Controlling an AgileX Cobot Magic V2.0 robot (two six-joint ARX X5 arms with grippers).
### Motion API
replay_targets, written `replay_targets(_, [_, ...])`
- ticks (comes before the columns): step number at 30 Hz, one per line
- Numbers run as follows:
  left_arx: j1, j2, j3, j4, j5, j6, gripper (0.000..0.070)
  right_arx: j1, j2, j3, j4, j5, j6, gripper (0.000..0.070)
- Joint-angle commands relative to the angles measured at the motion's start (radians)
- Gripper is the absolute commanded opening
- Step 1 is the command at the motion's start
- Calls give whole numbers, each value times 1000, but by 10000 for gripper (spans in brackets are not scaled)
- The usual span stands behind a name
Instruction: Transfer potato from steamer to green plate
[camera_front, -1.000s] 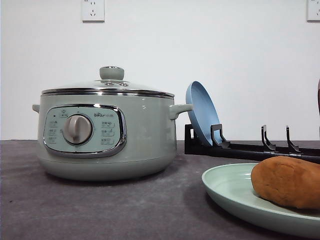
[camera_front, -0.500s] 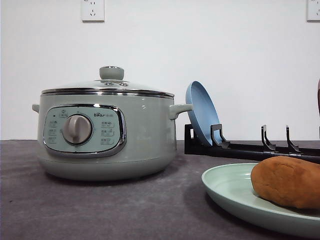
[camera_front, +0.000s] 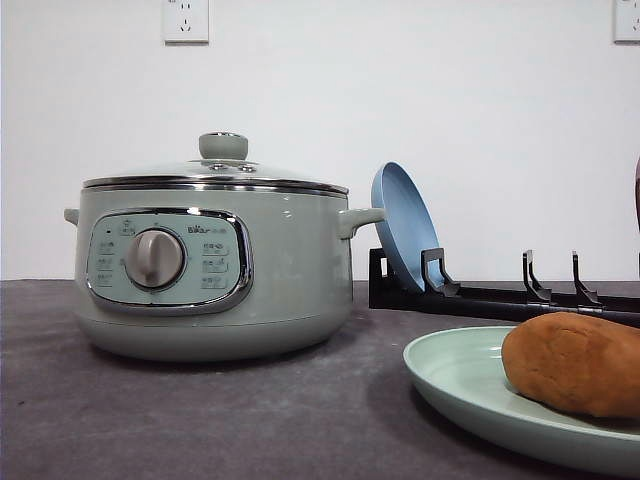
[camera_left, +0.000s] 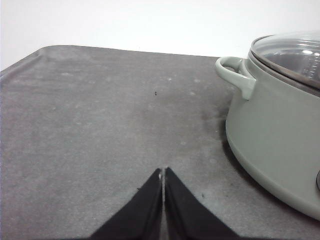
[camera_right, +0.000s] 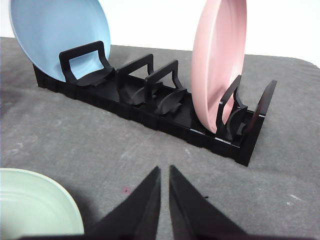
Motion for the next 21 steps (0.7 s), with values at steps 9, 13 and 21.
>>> replay_targets(9, [1,-1,-20,-5,-9,-3,0,-1,-3,-6,11,-1,-7,19])
replay_targets(13, [1,-1,-20,-5,-9,-3,0,-1,-3,-6,11,-1,-7,19])
replay_targets(21, [1,-1,-20,-5,-9,-3,0,-1,-3,-6,11,-1,-7,19])
